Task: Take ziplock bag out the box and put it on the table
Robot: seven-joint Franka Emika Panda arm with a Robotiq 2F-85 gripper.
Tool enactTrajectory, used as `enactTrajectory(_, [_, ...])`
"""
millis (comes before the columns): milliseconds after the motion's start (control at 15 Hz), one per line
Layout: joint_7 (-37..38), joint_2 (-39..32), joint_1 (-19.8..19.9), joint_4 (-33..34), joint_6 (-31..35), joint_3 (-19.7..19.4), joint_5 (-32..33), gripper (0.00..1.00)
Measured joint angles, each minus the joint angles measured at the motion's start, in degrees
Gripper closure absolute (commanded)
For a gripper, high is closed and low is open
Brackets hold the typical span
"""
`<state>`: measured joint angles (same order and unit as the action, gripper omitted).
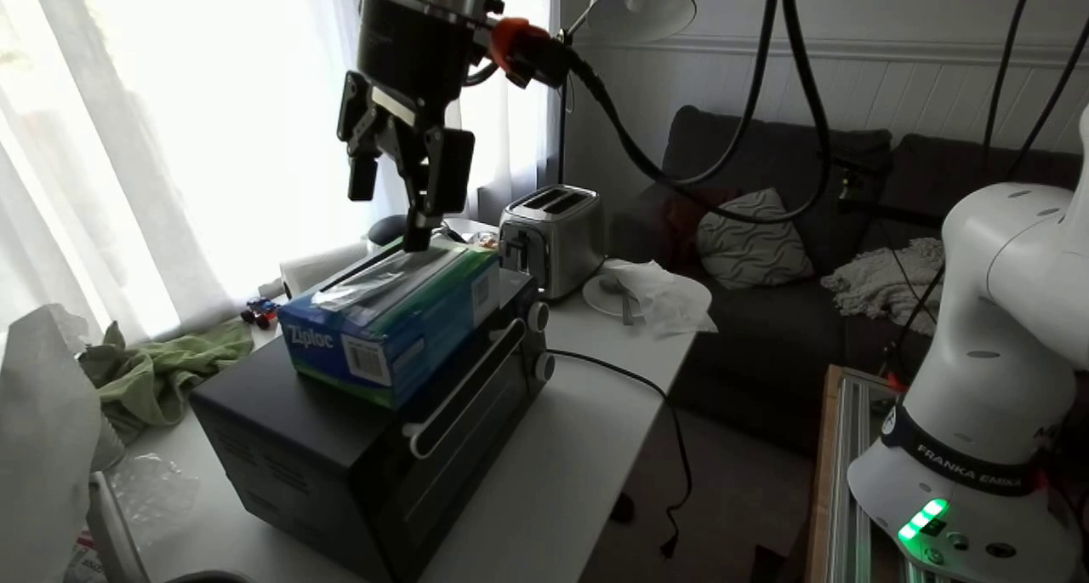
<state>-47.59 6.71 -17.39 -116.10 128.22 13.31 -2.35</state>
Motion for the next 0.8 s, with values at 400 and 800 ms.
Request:
enactTrajectory(400, [-5.7, -4.2, 0.0, 0.1, 0.6, 0.2, 0.0, 0.0])
enactTrajectory(800, [-6.9, -6.2, 0.3, 0.6, 0.6, 0.2, 0.1, 0.47])
